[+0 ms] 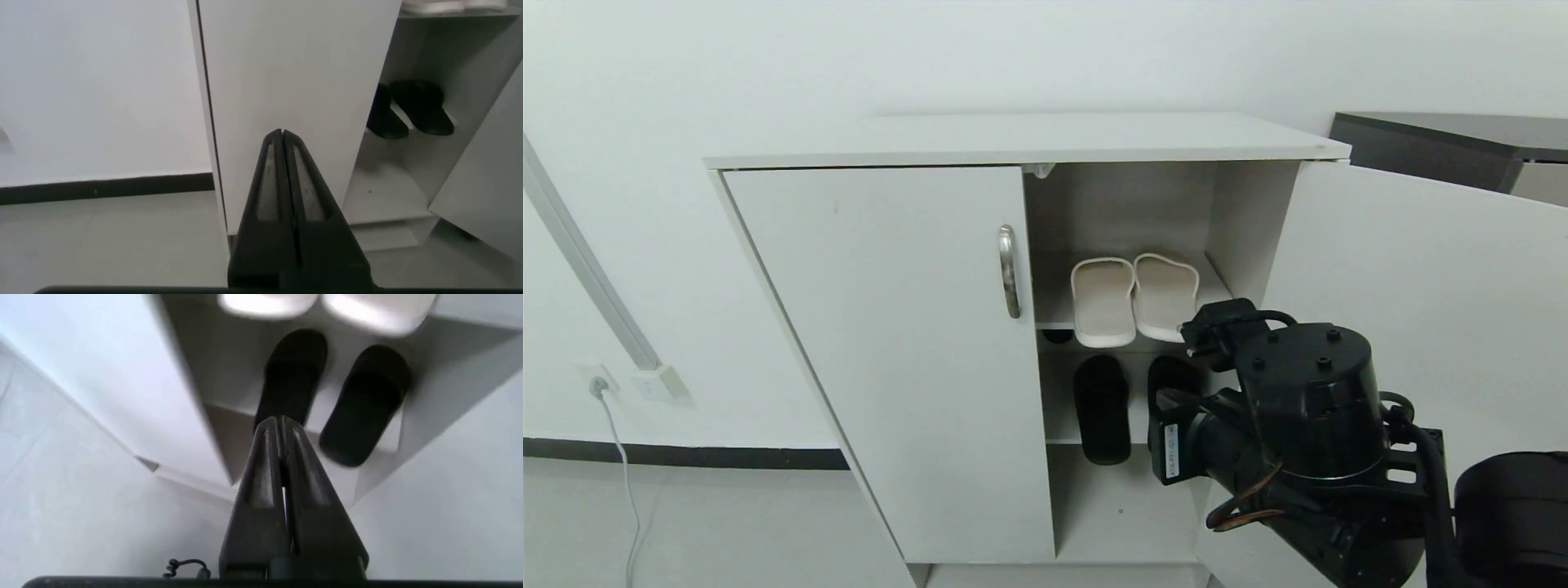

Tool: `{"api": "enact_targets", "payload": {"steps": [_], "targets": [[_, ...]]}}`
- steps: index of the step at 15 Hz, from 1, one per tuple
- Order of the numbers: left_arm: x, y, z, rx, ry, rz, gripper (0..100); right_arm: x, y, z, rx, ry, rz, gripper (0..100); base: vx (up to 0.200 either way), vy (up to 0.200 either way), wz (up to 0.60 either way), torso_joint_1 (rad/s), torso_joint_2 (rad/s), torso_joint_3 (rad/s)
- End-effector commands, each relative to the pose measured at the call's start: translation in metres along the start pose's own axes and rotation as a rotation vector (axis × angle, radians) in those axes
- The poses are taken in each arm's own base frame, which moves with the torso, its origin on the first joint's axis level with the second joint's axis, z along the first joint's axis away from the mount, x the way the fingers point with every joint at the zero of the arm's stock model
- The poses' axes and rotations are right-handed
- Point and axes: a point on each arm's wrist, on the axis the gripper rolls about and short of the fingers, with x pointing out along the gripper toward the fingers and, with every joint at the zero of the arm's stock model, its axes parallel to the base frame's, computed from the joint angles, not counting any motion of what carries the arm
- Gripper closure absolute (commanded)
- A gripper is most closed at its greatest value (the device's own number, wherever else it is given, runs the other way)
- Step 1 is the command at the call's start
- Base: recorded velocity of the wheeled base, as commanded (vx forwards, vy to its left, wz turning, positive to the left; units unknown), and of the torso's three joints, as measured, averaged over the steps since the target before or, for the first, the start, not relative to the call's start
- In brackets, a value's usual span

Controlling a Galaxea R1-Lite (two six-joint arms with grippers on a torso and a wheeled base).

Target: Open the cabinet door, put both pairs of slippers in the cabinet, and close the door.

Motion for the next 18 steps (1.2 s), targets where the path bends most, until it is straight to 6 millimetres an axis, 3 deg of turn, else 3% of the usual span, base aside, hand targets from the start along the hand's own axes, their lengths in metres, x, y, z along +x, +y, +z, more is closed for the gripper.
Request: {"api": "enact_targets", "payload": {"steps": [1,7,18], "targets": [[0.0,0.0,0.0,0.0,0.001,0.002,100,0.002,0.0,-0.004,-0.006,0.012,-0.002,100,-0.2,0.0,0.0,-0.002,0.01,-0.007],[0.0,0.0,0.0,0.0,0.001,0.002,100,0.002,-0.002,-0.009,-0.019,0.029,-0.009,100,-0.2,0.0,0.0,0.001,0.0,0.003],[0.0,0.0,0.0,0.0,0.001,0.0,100,0.006,-0.007,-0.022,-0.063,0.028,-0.011,100,0.0,0.0,0.0,0.0,0.0,0.0]]}}
